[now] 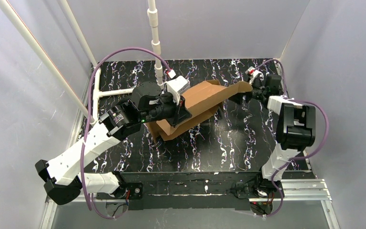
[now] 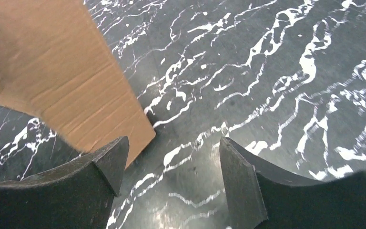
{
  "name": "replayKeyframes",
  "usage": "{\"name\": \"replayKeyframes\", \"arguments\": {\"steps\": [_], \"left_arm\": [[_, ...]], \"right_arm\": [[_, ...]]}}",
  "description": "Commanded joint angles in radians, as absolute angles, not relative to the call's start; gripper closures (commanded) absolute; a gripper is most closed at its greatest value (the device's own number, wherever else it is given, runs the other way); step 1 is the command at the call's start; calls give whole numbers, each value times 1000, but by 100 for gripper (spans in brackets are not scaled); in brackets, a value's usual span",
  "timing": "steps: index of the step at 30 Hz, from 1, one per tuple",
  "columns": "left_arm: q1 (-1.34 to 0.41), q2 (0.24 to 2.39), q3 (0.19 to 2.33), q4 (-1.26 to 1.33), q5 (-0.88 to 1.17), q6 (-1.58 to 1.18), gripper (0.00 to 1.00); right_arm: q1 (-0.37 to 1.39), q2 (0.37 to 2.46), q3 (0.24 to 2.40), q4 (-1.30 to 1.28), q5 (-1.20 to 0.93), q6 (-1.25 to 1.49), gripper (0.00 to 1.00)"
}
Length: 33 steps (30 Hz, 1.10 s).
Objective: Fold the paper box
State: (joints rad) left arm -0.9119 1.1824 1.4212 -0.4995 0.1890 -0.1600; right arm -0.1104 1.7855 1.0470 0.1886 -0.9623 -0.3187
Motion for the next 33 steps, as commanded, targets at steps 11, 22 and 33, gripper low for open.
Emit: {"name": "replayKeyframes", "arguments": {"steps": [11, 22, 33], "left_arm": [[-913, 1134, 1429, -522, 221, -118, 100], [-913, 1114, 1416, -463, 214, -92, 100], [-913, 1073, 1362, -402, 226, -112, 100]], "right_arm": [[-21, 1989, 1143, 788, -1174, 150, 18], [-7, 1894, 992, 887, -1277, 124, 16], [18, 1817, 919, 888, -1219, 121, 15]]}}
